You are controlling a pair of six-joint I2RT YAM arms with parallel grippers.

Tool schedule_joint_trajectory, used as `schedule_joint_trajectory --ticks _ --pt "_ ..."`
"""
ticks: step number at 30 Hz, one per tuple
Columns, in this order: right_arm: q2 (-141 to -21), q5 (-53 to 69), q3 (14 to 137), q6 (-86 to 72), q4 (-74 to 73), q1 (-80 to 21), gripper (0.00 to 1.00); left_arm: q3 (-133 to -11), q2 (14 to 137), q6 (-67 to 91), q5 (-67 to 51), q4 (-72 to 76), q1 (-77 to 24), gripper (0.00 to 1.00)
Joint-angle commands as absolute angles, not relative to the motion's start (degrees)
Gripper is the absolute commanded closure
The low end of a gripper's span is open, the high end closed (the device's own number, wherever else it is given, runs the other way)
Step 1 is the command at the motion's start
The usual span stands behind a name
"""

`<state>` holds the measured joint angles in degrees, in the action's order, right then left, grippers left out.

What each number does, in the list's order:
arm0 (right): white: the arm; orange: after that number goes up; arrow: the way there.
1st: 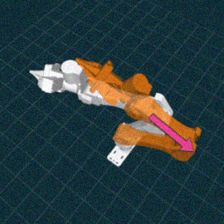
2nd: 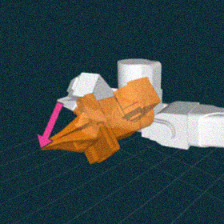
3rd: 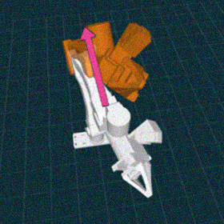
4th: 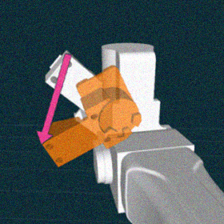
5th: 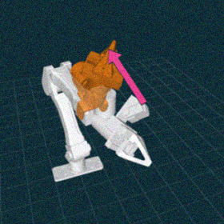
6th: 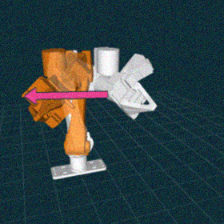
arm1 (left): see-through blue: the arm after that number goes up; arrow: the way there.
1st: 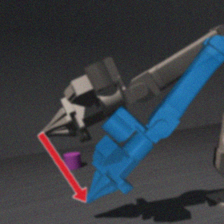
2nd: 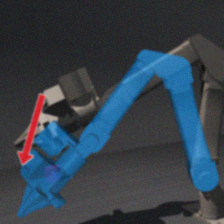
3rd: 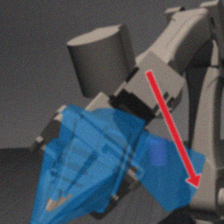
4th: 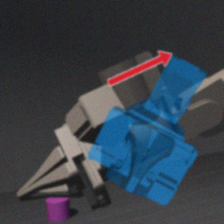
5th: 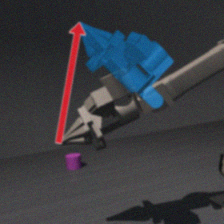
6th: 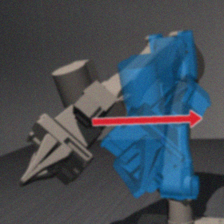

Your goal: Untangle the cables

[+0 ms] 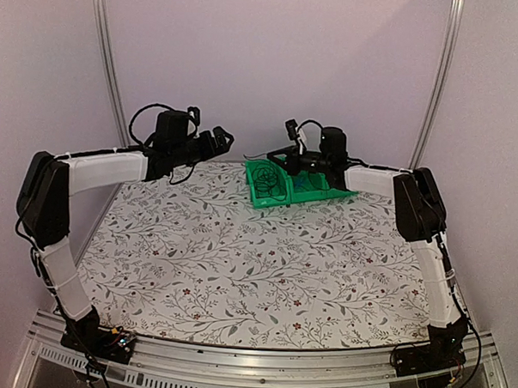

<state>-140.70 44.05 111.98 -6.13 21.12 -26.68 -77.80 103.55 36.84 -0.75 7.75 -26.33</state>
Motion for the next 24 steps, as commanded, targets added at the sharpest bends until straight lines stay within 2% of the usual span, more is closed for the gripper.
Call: schedule_joint_trajectory --ticks 1,16,24 --pt "-135.4 45.7 111.8 -7.7 24.1 -26.6 1.00 -77.2 102.2 36.6 -0.2 8.0 -25.9 0.02" --pt "-141.2 41.0 111.2 -13.6 24.0 -24.8 1.00 -76.5 101.4 37.1 -0.1 7.6 -25.9 0.03" --pt "-146.6 34.8 115.7 -6.2 17.3 -25.1 1.00 -76.2 101.6 37.1 -0.4 7.7 -25.9 0.03"
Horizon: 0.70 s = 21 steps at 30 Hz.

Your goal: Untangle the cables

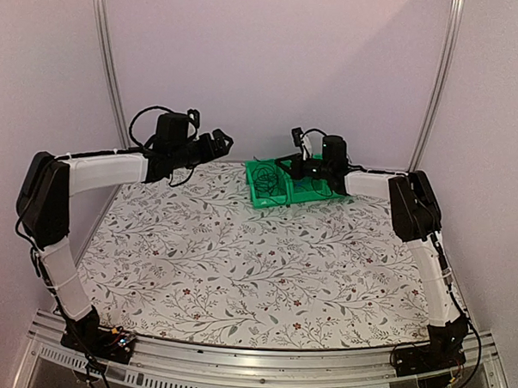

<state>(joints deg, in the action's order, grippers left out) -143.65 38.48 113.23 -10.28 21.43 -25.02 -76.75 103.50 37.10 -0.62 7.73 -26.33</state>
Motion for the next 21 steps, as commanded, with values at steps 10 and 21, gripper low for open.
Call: schedule_joint_trajectory --ticks 10,21 --pt "-149.3 27.3 123.9 1.5 5.1 -27.4 1.00 -76.7 101.8 38.4 -0.9 8.0 -25.9 0.03" --pt "-149.7 18.3 126.1 12.5 -4.6 -30.3 1.00 -75.9 97.0 40.9 2.1 6.5 -26.8 0.05"
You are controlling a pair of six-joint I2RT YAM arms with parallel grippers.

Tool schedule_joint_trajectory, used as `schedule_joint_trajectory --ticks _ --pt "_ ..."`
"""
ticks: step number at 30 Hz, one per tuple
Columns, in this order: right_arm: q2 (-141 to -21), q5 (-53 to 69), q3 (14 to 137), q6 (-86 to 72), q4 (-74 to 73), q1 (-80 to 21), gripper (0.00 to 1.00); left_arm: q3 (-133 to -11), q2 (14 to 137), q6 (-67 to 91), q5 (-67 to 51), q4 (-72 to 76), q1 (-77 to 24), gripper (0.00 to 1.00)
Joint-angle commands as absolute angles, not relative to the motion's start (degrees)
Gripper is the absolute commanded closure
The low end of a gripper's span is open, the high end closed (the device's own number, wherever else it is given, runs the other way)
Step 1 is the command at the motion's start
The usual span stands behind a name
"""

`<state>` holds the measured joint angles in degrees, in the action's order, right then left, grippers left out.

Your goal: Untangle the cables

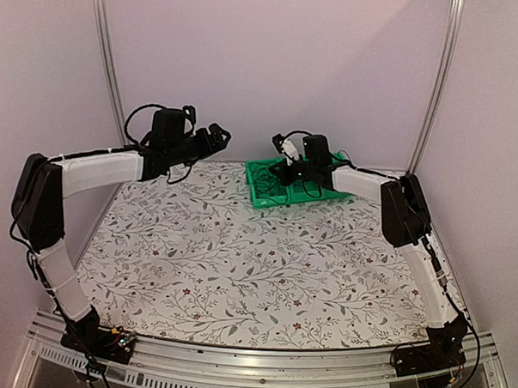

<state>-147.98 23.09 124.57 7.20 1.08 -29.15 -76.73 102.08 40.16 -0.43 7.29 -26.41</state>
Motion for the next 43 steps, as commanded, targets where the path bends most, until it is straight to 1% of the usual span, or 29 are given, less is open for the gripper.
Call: schedule_joint_trajectory --ticks 1,5,9,13,20,24,27,28,29,31,32,34,36,40,43 --pt "-149.7 18.0 126.3 12.5 -4.6 -30.3 1.00 -75.7 96.1 40.7 2.6 6.1 -26.9 0.05" --pt "-148.7 16.6 127.0 12.6 -4.7 -30.3 0.96 -75.2 93.1 40.4 4.4 4.6 -27.0 0.05" --pt "-145.7 18.3 126.5 11.6 -5.8 -30.3 0.78 -75.4 91.1 40.3 5.5 2.6 -27.1 0.05" --pt "-139.4 20.7 125.7 11.0 -8.1 -30.0 0.70 -76.5 89.3 39.2 7.4 -1.5 -27.4 0.04" --pt "-130.4 23.6 124.6 14.8 -16.9 -27.6 0.48 -79.9 87.5 32.6 11.1 -14.2 -27.3 0.01" --pt "-119.6 24.4 115.8 19.9 -16.7 -25.3 0.36 -80.8 86.7 24.2 13.6 -19.0 -27.8 0.00" --pt "-109.4 27.9 104.9 18.2 -14.7 -21.7 0.23 -80.9 85.5 17.8 16.3 -19.6 -28.6 0.00" --pt "-107.1 29.1 101.4 16.7 -13.6 -20.2 0.21 -80.7 85.1 16.1 17.3 -19.4 -28.7 0.00" --pt "-104.0 27.3 98.0 15.1 -12.2 -19.1 0.21 -80.5 84.7 15.0 18.2 -19.3 -28.8 0.00" --pt "-98.3 16.9 92.3 9.9 -10.0 -18.4 0.07 -80.2 84.2 14.1 18.6 -19.3 -28.8 0.00" --pt "-96.4 11.6 89.9 8.7 -9.0 -18.4 0.02 -80.0 84.1 13.8 18.2 -19.5 -28.9 0.00" --pt "-92.9 5.5 85.5 8.8 -8.4 -18.4 0.01 -79.2 84.1 14.8 17.6 -19.5 -28.8 0.00" --pt "-89.5 3.0 81.4 9.8 -7.4 -18.5 0.02 -78.2 84.4 18.0 17.8 -19.8 -28.8 0.00" --pt "-86.3 1.9 78.3 5.8 -8.1 -18.5 0.01 -79.1 86.3 23.2 11.6 -23.1 -28.7 0.00" --pt "-83.6 1.9 76.8 5.4 -8.0 -18.5 0.01 -79.2 87.1 26.3 10.9 -21.3 -29.4 0.00"
